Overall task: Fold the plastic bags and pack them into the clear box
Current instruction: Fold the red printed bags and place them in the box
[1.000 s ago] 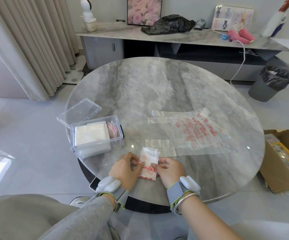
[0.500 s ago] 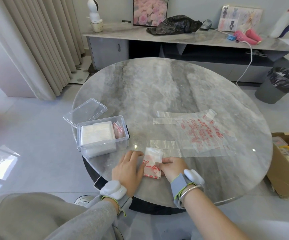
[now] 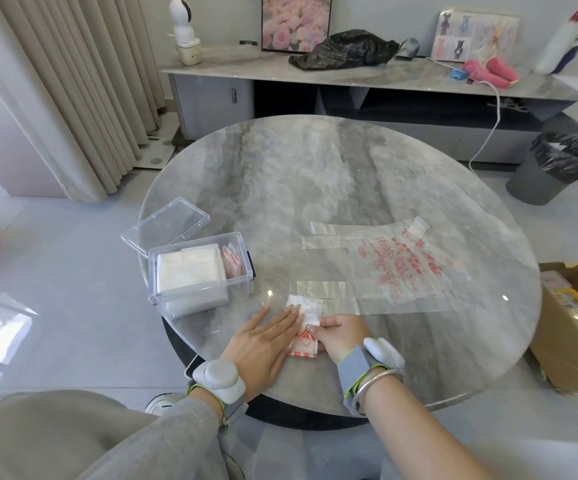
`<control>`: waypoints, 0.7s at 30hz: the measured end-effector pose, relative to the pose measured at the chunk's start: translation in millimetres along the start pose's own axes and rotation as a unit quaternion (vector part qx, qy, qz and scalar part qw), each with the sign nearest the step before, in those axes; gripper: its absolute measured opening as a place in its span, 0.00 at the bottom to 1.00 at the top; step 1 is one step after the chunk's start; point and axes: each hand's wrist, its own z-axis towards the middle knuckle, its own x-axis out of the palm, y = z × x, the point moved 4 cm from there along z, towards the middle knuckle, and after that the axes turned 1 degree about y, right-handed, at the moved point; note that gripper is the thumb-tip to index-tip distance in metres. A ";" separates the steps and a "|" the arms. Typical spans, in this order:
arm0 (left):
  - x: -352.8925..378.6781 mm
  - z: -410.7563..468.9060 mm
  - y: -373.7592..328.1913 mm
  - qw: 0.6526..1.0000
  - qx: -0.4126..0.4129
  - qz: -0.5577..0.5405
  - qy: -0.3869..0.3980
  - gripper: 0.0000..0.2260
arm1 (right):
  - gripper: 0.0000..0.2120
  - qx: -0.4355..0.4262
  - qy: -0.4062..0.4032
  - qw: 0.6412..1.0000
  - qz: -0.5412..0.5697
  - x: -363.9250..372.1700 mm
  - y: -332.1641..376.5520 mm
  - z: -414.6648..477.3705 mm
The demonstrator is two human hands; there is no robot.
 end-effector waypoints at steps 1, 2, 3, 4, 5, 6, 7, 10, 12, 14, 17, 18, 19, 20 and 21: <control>1.4 -0.1 -0.2 1.000 0.001 0.004 0.004 0.23 | 0.12 -0.001 -0.002 1.000 -0.002 -0.8 2.6 -3.4; 1.8 -0.4 0.1 1.000 0.000 0.006 0.006 0.23 | 0.10 -0.003 -0.004 1.000 -0.008 -1.4 7.1 -8.4; 1.9 -0.1 0.0 1.000 -0.001 0.005 0.007 0.23 | 0.09 -0.005 -0.010 1.000 -0.010 -3.1 11.5 -14.2; 1.6 0.3 0.0 1.000 -0.002 0.004 0.007 0.23 | 0.09 -0.008 -0.017 1.000 -0.015 -5.6 15.9 -20.1; 1.0 0.7 0.2 1.000 -0.003 0.004 0.006 0.23 | 0.08 -0.012 -0.027 0.999 -0.022 -8.4 20.5 -26.3; 1.3 1.2 0.1 1.000 -0.004 0.002 0.005 0.23 | 0.09 -0.015 -0.034 0.999 -0.029 -11.2 22.6 -30.3; 1.4 1.4 0.2 1.000 -0.005 -0.001 0.004 0.23 | 0.08 -0.016 -0.036 0.999 -0.026 -13.0 23.2 -33.4; 3.3 0.2 0.7 1.000 -0.010 -0.008 0.005 0.23 | 0.03 -0.008 -0.030 0.999 0.019 -17.7 24.6 -42.0; 4.5 -0.5 1.4 1.000 -0.015 -0.015 0.004 0.23 | 0.05 -0.004 -0.031 0.999 0.012 -19.4 23.6 -43.3; 5.2 -1.0 1.8 1.000 -0.018 -0.019 0.004 0.23 | 0.11 -0.012 -0.040 0.999 -0.011 -20.4 20.5 -41.9; 5.4 -1.2 1.8 1.000 -0.019 -0.021 0.002 0.23 | 0.11 -0.034 -0.052 0.996 -0.058 -21.5 18.8 -42.0; 4.9 -1.2 1.9 1.000 -0.018 -0.022 0.000 0.23 | 0.09 -0.034 -0.049 0.997 -0.048 -21.1 19.1 -43.1; 4.4 -1.3 2.0 1.000 -0.017 -0.024 -0.002 0.23 | 0.07 -0.030 -0.044 0.998 -0.033 -19.9 19.0 -44.0; 4.2 -1.3 1.8 1.000 -0.017 -0.026 -0.002 0.23 | 0.04 -0.028 -0.040 0.998 -0.025 -18.8 19.1 -44.9; 4.5 -1.7 1.9 0.999 -0.018 -0.027 -0.002 0.23 | 0.04 -0.029 -0.045 0.998 -0.026 -17.8 19.2 -45.2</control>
